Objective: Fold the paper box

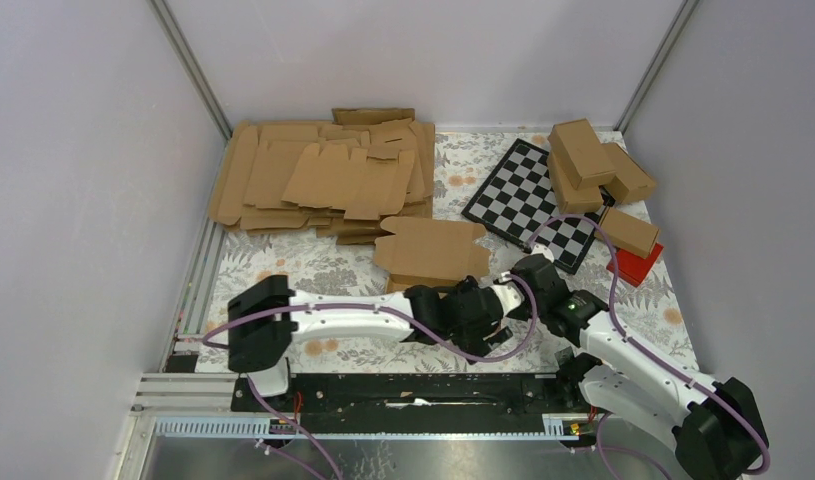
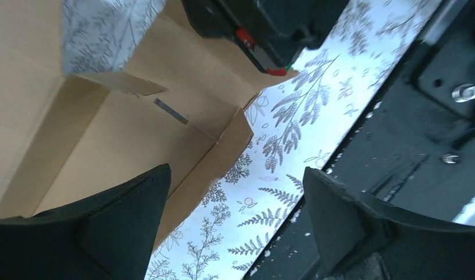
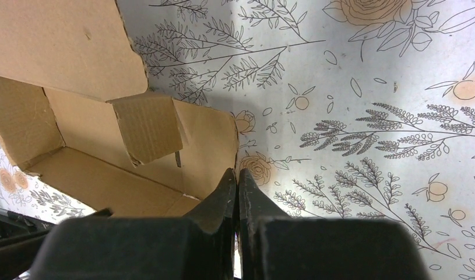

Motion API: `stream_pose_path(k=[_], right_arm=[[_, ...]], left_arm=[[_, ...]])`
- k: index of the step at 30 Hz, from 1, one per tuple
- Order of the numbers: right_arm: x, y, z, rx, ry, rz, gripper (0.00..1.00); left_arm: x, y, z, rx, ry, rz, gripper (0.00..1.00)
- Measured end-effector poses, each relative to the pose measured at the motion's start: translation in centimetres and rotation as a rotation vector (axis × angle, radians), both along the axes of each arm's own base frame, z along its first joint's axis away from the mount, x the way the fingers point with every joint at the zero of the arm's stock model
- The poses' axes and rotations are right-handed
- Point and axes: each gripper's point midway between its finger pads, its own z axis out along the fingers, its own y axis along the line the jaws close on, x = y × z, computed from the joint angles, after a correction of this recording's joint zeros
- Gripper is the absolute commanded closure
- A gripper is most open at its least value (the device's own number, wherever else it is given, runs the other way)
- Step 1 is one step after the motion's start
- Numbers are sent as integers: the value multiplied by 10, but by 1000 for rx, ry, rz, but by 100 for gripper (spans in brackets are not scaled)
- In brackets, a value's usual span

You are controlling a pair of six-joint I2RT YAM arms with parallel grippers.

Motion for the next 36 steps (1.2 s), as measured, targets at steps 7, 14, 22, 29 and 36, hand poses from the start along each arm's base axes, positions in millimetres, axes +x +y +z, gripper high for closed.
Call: stream_pose_path(k=[7,14,22,29,36], right_arm=[[1,1,5,14,-16,-1,100],[-1,4,6,29,-9,7,100],[1,7,11,54,-25,1,100],[4,15,24,80,-21,22,97],[15,27,43,106,-35,41,100]], left_arm=[[4,4,-36,97,6,16,35],[22,5,-40,62,50,134,60],[56,18,-48,-63,211,363,75],[49,14,-48,-89,264,398,57],[47,14,-42,-103,278,407,34]])
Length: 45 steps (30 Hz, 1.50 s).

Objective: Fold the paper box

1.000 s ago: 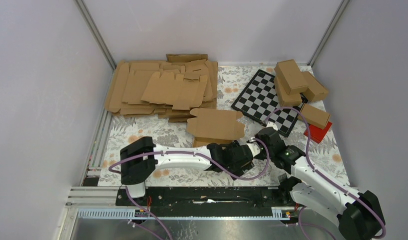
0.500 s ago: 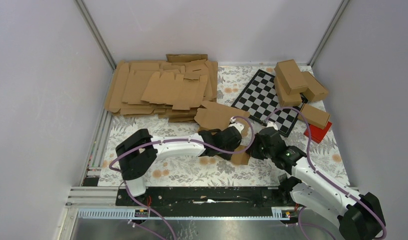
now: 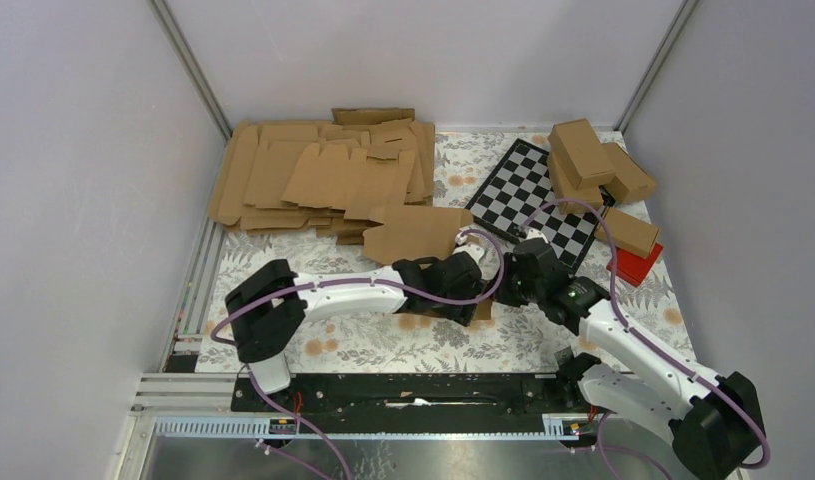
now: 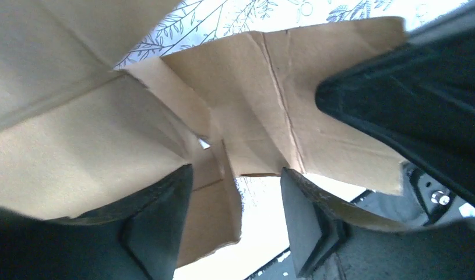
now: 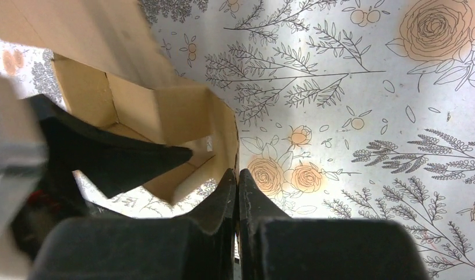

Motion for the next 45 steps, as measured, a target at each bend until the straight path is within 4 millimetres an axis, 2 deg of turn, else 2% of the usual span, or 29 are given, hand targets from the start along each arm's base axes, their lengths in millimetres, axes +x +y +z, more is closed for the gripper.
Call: stream_pose_path(k=[3,7,11,14,16,18,20,24,29,35,38,39,45], right_arm=[[1,1,-2,-12,10,4,100],[1,0,-5,-25,16,11,100],[1,-1,-6,-35,11,22,100],[1,-1,-8,-45,10,30,100],[1,-1,-10,-51,14,34,100],[1,-2,-12,-58,19,38,100],[1,-1,-13,-66,24,44,100],[3,-1,-12,-79,29,54,100],[6,1,-8,-80,21,60,99],[9,12,-5,-68,48,99,97],[15,22,-2,-55,68,126,97],[16,25,-1,-52,73,131,94],[18,44,-11,-8,132,186,61]], left_arm=[[2,7,16,-12,-13,4,29],[14,23,57,-80,-53,40,28],[35,58,104,-156,-122,125,28],[52,90,119,-180,-156,208,37],[64,116,112,-163,-157,279,37],[75,145,91,-115,-138,362,36],[77,169,67,-57,-105,422,36],[70,190,36,6,-45,464,39],[68,192,21,-6,-11,477,59],[60,181,0,-24,64,449,83],[59,178,-7,-29,83,444,89],[58,177,-8,-32,86,445,90],[54,171,-7,-37,88,426,90]])
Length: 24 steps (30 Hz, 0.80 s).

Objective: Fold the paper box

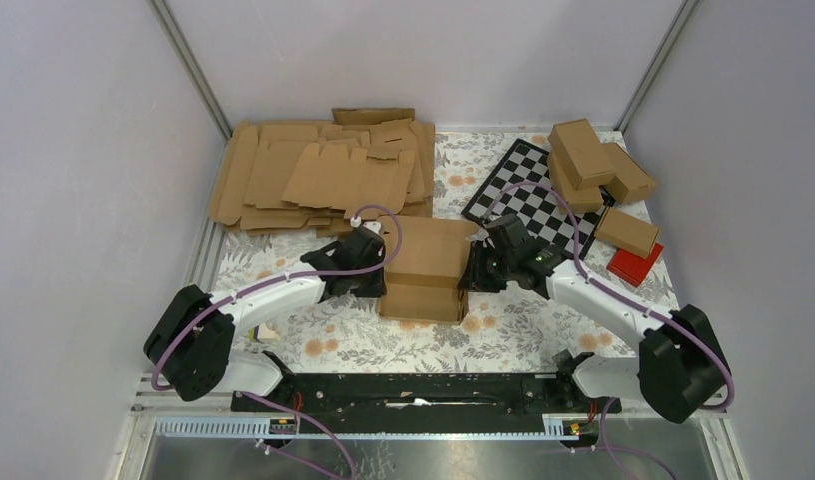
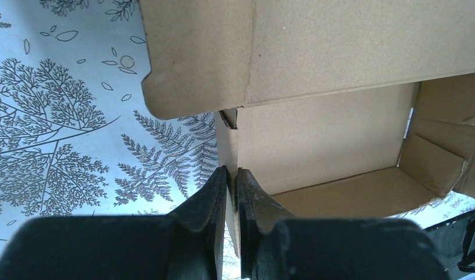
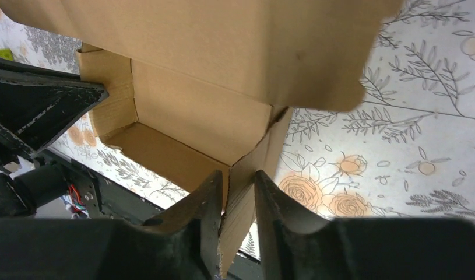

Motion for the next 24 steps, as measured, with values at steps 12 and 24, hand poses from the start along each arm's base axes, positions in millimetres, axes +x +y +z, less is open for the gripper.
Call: stream_pose_path(k=[12,24], right_arm=[[-4,24,-3,93,53,79,30],[-12,19,-5,120,30,76,60]], left_arm=[[-2,-2,0,-2,4,-5,89],[-2,-1,1,-7,7,9,89]])
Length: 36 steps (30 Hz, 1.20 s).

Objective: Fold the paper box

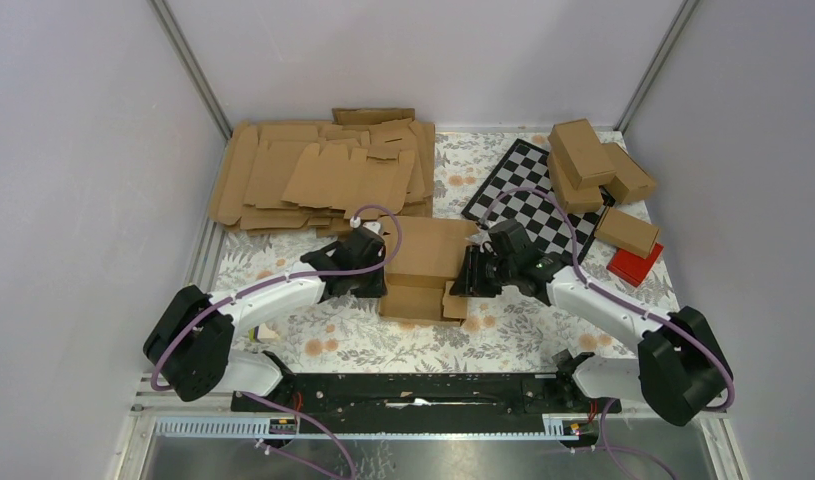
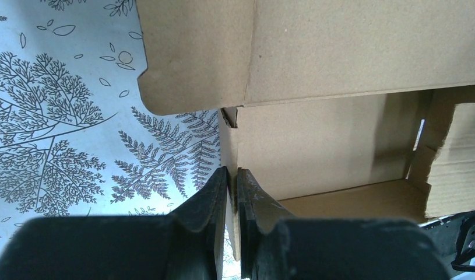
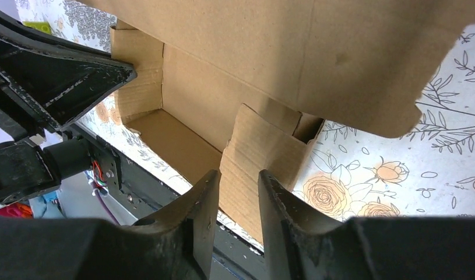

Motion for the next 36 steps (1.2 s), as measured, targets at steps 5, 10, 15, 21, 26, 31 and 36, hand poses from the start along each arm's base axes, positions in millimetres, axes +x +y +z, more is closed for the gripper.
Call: stream_pose_path(k=[5,10,15,21,26,31,36], right_arm=[[-2,-7,7,-17,-30,-8,46],[-4,-20,24,-40,-101,-17,44],[-4,-33,25,-100,-129,-33,40],[-4,-52,22,-168,-167,-82,44],[-6,-80,24,-219,-240,-185,30],[-11,-92,12,-204,-229,-279,20],[-27,-86,-26,-74,-149,-354,24]], left_arm=[[0,0,1,-2,0,4,89],[0,0,1,-5,-1,7,89],[0,-1,1,-5,-1,5,89],[-1,0,1,-2,-1,3,89],[-1,0,1,2,-5,6,89],[0,0,1,3,-5,7,93],[-1,-1,2,-4,-1,7,100]])
